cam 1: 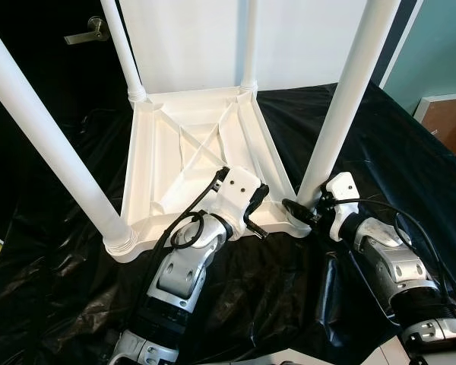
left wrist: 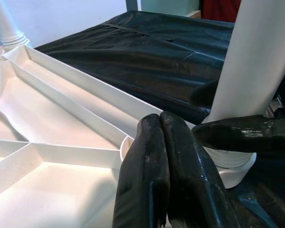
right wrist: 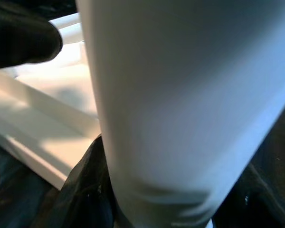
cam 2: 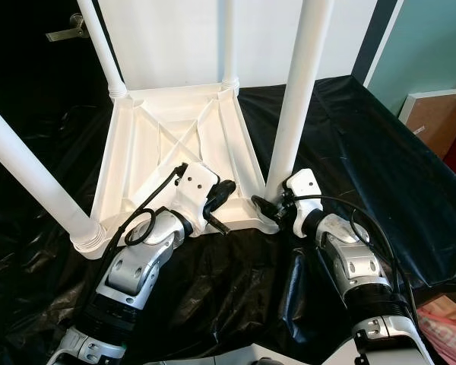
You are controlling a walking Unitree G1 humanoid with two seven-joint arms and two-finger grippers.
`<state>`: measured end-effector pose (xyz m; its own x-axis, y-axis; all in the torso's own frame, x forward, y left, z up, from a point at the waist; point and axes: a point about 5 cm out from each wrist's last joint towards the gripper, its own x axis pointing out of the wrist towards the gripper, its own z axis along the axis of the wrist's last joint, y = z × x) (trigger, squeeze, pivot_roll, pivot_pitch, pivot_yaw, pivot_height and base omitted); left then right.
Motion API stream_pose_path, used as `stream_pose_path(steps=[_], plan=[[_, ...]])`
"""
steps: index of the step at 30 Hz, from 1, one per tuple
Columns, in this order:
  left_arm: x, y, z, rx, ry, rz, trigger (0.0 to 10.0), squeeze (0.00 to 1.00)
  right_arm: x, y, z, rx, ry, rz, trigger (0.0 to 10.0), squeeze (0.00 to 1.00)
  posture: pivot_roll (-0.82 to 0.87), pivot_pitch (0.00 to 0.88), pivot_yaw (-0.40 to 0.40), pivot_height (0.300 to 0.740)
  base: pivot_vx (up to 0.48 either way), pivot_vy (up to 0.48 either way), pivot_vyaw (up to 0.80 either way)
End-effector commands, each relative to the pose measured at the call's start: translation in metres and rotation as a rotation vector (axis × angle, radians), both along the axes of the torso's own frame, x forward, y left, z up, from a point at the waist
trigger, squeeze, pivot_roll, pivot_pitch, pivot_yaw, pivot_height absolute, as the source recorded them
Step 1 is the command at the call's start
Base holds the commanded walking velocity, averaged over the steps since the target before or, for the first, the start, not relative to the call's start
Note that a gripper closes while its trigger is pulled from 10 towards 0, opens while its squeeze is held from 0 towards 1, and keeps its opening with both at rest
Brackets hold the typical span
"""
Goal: Building children table
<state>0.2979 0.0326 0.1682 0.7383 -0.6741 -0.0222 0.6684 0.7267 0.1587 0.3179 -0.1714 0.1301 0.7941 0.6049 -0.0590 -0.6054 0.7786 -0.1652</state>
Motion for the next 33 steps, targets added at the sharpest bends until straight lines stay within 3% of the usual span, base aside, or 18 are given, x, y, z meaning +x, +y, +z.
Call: stream_pose_path(steps=[1, 11, 12, 15, 16, 17, 18, 21, 33], plan=[[-0.001, -0.002, -0.003, 0.007, -0.004, 0.012, 10.0, 0.0, -0.003, 0.0, -0.009, -0.02, 0.031, -0.039, 10.0, 0.0, -0.1, 0.024, -0.012, 0.74, 0.0, 0.0, 0.0], [-0.001, -0.001, -0.003, 0.003, -0.002, 0.02, 10.0, 0.0, -0.009, 0.008, -0.011, 0.021, 0.029, -0.18, 10.0, 0.0, -0.1, 0.025, -0.023, 0.74, 0.0, 0.0, 0.0], [-0.001, 0.0, -0.004, 0.005, 0.0, 0.024, 10.0, 0.0, -0.014, 0.019, -0.016, 0.065, 0.047, -0.249, 10.0, 0.0, -0.09, 0.026, -0.022, 0.74, 0.0, 0.0, 0.0], [-0.001, 0.0, -0.004, 0.005, 0.0, 0.024, 10.0, 0.0, -0.014, 0.019, -0.016, 0.065, 0.047, -0.249, 10.0, 0.0, -0.09, 0.026, -0.022, 0.74, 0.0, 0.0, 0.0], [-0.002, 0.001, -0.004, 0.009, 0.002, 0.026, 10.0, 0.0, -0.02, 0.03, -0.02, 0.107, 0.058, -0.333, 10.0, 0.0, -0.08, 0.025, -0.022, 0.74, 0.0, 0.0, 0.0], [-0.002, 0.001, -0.004, 0.009, 0.002, 0.026, 10.0, 0.0, -0.02, 0.03, -0.02, 0.107, 0.058, -0.333, 10.0, 0.0, -0.08, 0.025, -0.022, 0.74, 0.0, 0.0, 0.0], [-0.002, 0.002, -0.005, 0.013, 0.003, 0.028, 10.0, 0.0, -0.024, 0.039, -0.022, 0.148, 0.066, -0.423, 10.0, 0.0, -0.08, 0.026, -0.02, 0.74, 0.0, 0.0, 0.0], [-0.002, 0.004, -0.005, 0.021, 0.002, 0.029, 10.0, 0.0, -0.026, 0.052, -0.024, 0.19, 0.072, -0.524, 10.0, 0.0, -0.07, 0.03, -0.01, 0.74, 0.0, 0.0, 0.0], [-0.003, 0.0, -0.006, 0.03, 0.007, 0.009, 10.0, 0.0, -0.032, 0.057, -0.018, 0.189, 0.063, -0.53, 10.0, 0.0, -0.09, 0.044, -0.01, 0.74, 0.0, 0.0, 0.0]])
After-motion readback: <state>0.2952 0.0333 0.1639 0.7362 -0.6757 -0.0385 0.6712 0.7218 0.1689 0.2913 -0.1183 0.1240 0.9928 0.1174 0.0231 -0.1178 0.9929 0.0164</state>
